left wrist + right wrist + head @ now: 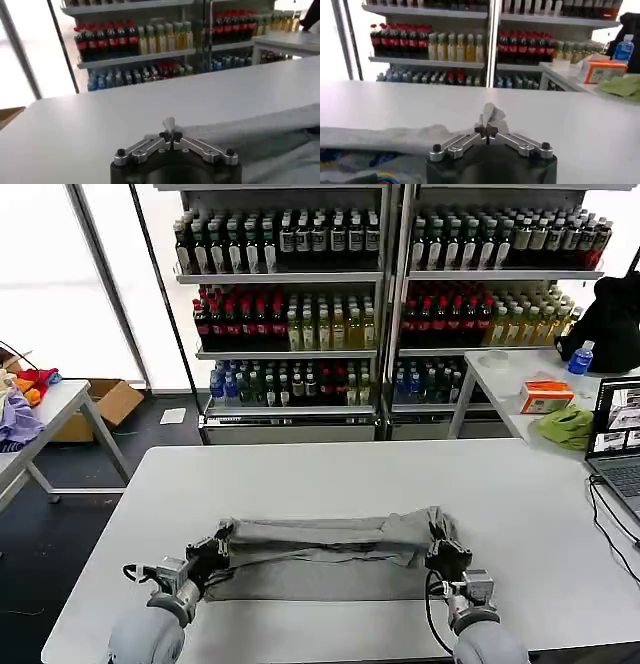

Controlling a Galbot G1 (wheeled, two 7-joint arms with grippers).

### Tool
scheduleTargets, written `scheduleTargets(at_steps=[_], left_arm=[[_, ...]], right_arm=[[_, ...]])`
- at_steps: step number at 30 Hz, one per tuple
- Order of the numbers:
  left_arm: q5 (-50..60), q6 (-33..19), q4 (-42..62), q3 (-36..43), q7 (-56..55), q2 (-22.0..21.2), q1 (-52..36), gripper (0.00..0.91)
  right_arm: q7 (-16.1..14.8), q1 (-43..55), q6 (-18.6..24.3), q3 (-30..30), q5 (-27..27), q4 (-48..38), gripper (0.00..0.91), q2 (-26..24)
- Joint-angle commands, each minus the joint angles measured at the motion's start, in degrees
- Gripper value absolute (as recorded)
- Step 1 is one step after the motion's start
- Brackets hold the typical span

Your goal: Fold and organize the clothes.

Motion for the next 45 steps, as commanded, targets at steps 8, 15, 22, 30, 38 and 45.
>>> scheduleTargets(at_steps=[8,15,22,30,38,45], left_arm=[[2.3,-0.6,-1.1,-0.9,0.4,-0.8,2.8,0.907],[3.2,-1.3,-3.0,-1.4,0.4,-1.6,3.0,0.907],[3.4,1.1,-8.3,-4.2,-2.2,-2.7,4.6,0.907],[-0.7,3.5,-7.2,-5.6,-5.1,-7.5,6.2,0.907],[-1.6,3.4,-4.3,-5.6,-5.2,-11.1,6.1,0.907],[-2.0,3.1,-3.2,-5.3,-5.1,-12.6,5.9,0.907]], right_arm=[[-0.1,-2.3,2.3,-0.3,-3.6,-3.5,0.907,1.0],[0.0,-3.3,3.8,0.0,-3.8,-0.7,0.907,1.2],[0.6,-5.1,3.8,5.2,-2.1,9.5,0.907,-0.5],[0.8,-4.6,3.9,4.8,-1.3,13.3,0.907,-1.9],[1.2,-4.6,4.0,3.6,-1.0,13.4,0.907,-2.0],[1.2,-4.9,4.0,2.4,-1.3,13.5,0.907,-2.1]])
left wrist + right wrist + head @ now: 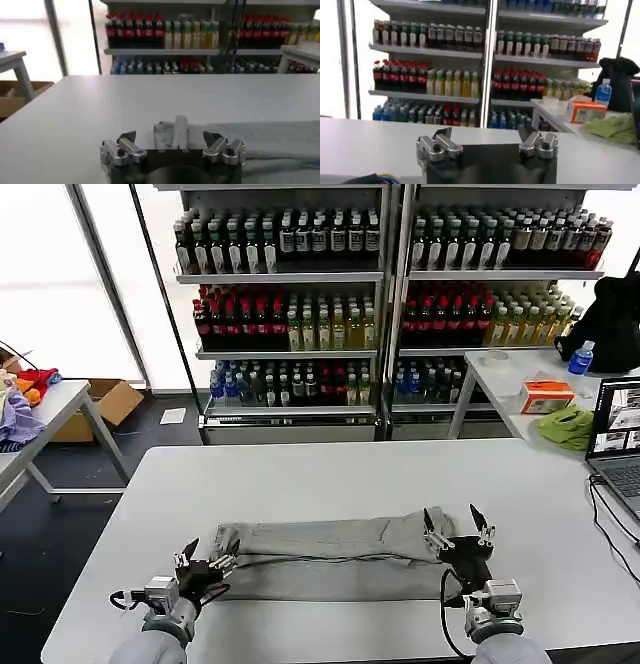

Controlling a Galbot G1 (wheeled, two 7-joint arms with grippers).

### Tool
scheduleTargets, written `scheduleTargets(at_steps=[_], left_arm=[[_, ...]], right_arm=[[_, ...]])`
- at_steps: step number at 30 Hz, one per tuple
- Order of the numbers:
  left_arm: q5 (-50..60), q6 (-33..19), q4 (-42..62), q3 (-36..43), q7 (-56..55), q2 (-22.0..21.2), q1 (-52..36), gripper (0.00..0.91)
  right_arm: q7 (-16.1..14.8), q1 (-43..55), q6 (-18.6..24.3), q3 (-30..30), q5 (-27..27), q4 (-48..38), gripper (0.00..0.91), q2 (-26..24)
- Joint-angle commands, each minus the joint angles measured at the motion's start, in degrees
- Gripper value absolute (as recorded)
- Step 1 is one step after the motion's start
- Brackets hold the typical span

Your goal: Fold and organize the clothes.

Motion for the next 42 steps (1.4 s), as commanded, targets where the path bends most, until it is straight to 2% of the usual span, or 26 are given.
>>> scheduleTargets(at_steps=[1,5,6,7,8,9,10,26,31,35,42], left_arm=[[-1.3,0.4,1.7,-0.2,-0.6,-3.5,0.1,0.907],[-1.3,0.4,2.7,0.0,-0.4,-3.8,-0.5,0.907],[-1.3,0.4,3.0,0.0,-0.4,-3.9,-0.6,0.836],[-1.3,0.4,3.4,0.1,-0.3,-4.0,-0.7,0.514],[-1.3,0.3,3.5,0.2,-0.2,-4.0,-0.8,0.131],[-1.3,0.1,3.6,0.2,-0.1,-4.0,-0.8,0.040],[-1.2,-0.3,4.0,0.3,0.1,-4.0,-0.7,0.000],[-0.2,-3.5,5.1,-0.1,1.7,-3.9,-0.5,0.000],[-0.4,-3.6,3.9,-3.1,1.6,-1.7,-0.5,0.000],[-2.0,-3.5,2.6,-10.0,1.9,3.4,-0.7,0.000],[-6.6,-4.8,6.6,-28.7,4.1,21.7,3.2,0.000]], right_arm=[[-0.1,-0.3,0.1,-0.4,0.0,1.9,0.907,-0.5],[-0.2,-0.3,0.0,-0.8,-0.1,1.9,0.907,-0.8],[-0.2,-0.2,0.0,-0.8,-0.1,1.9,0.907,-0.7],[-0.2,-0.3,0.0,-0.8,-0.1,1.9,0.907,-0.7],[-0.2,-0.3,0.0,-0.8,-0.1,2.0,0.907,-0.7],[-0.2,-0.3,0.0,-0.8,-0.1,2.0,0.907,-0.7],[-0.2,-0.3,0.0,-0.8,0.0,2.0,0.907,-0.6],[-0.4,0.0,-0.4,-0.5,0.2,3.4,0.907,-1.0],[-0.2,1.1,-0.5,-1.1,0.5,2.6,0.907,-1.3],[-0.1,3.0,-0.8,-2.3,0.9,1.9,0.907,-1.3],[0.1,6.7,-1.4,-4.6,1.3,0.8,0.907,-1.8]])
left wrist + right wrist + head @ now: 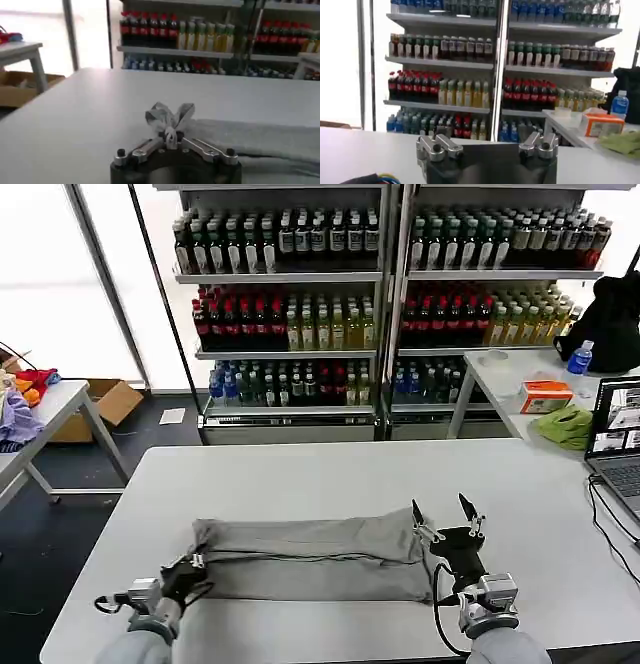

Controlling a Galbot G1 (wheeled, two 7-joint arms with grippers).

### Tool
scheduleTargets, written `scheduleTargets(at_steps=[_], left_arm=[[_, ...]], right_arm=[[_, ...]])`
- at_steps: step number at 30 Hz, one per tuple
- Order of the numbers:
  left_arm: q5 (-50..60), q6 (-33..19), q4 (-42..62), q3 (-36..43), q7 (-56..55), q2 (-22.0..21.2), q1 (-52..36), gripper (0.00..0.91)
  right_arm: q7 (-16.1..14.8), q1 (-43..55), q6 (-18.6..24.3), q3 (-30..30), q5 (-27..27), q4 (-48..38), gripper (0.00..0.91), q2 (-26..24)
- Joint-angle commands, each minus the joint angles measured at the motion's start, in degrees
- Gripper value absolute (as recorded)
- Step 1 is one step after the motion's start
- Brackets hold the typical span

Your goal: Fold and organize the clothes.

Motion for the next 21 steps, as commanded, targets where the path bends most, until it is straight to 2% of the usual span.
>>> scheduleTargets(at_steps=[1,5,8,13,17,21], left_arm=[[-3.8,-2.4,4.2,-22.9,2.5,21.4,3.8,0.000],[1.1,-5.0,11.6,-26.0,3.8,27.0,3.5,0.000],[0.5,-4.1,10.6,-27.3,3.7,27.3,2.7,0.000],[1.7,-3.3,1.7,-23.3,3.6,24.2,2.9,0.000],[2.3,-2.0,-3.9,-14.3,2.8,19.6,2.7,0.000],[4.2,-1.5,-3.8,-5.3,1.7,14.8,3.1,0.000]], right_arm=[[0.1,4.1,-0.3,-2.3,0.4,-0.6,0.907,-0.1],[0.3,5.2,-0.5,-2.9,0.8,-0.8,0.907,0.3],[0.3,5.3,-0.5,-2.9,0.8,-0.7,0.907,0.4],[0.5,4.4,-0.3,-2.1,1.0,-0.8,0.907,0.4],[0.6,3.1,-0.2,-1.4,0.8,-0.7,0.907,0.6],[0.8,1.7,-0.1,-0.8,0.4,-0.6,0.907,0.9]])
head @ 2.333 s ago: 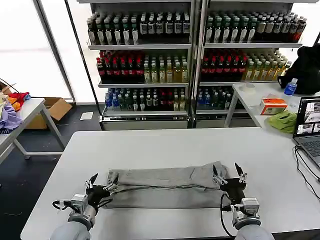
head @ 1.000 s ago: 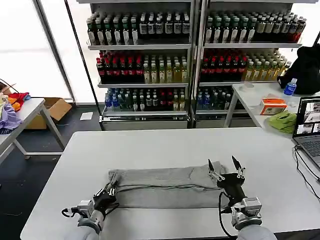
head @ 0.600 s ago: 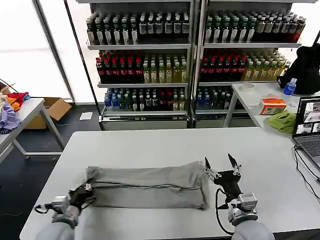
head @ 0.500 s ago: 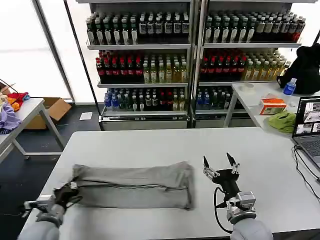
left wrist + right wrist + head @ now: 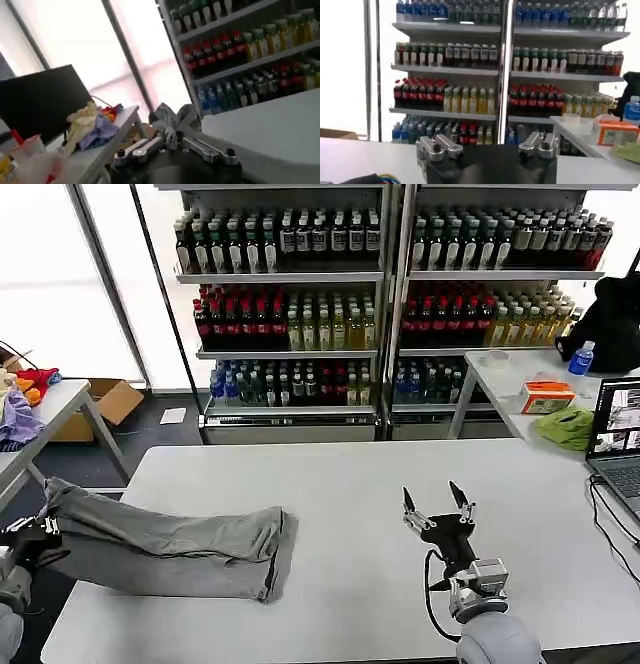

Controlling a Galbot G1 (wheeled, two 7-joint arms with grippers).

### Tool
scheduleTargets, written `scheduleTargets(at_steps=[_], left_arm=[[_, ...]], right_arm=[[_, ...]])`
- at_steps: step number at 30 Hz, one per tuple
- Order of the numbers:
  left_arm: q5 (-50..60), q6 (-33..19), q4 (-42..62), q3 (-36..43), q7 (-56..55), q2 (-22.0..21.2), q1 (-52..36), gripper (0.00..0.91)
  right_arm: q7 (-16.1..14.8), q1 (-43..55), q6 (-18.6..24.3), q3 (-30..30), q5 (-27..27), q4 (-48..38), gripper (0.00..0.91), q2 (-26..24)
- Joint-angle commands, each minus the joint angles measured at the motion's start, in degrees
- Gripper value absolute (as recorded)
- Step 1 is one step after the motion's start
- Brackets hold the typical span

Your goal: Fold and organize the clothes.

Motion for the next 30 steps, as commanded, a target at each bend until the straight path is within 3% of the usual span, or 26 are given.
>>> scheduleTargets(at_steps=[1,5,18,30], left_arm=[[5.1,0.5,-5.3,16.1,-0.8,-6.1,-0.1,0.000],[3.2,2.3,-6.6,23.2,-2.4,-11.9,-3.1,0.000],[1.9,4.3,-6.7,38.4,-3.9,-14.4,-8.5,0.000],[1.7,5.3,-7.8,41.5,-3.8,-15.1,-8.6,0.000]], right_arm=[[0.1,-1.7,0.2,0.6,-0.7,0.2,0.907,0.4],[0.2,-4.0,0.1,2.4,-1.0,1.2,0.907,1.0],[0.5,-10.4,0.4,5.7,-4.1,3.6,0.907,4.8],[0.5,-11.6,0.6,6.2,-4.8,3.4,0.907,5.7]])
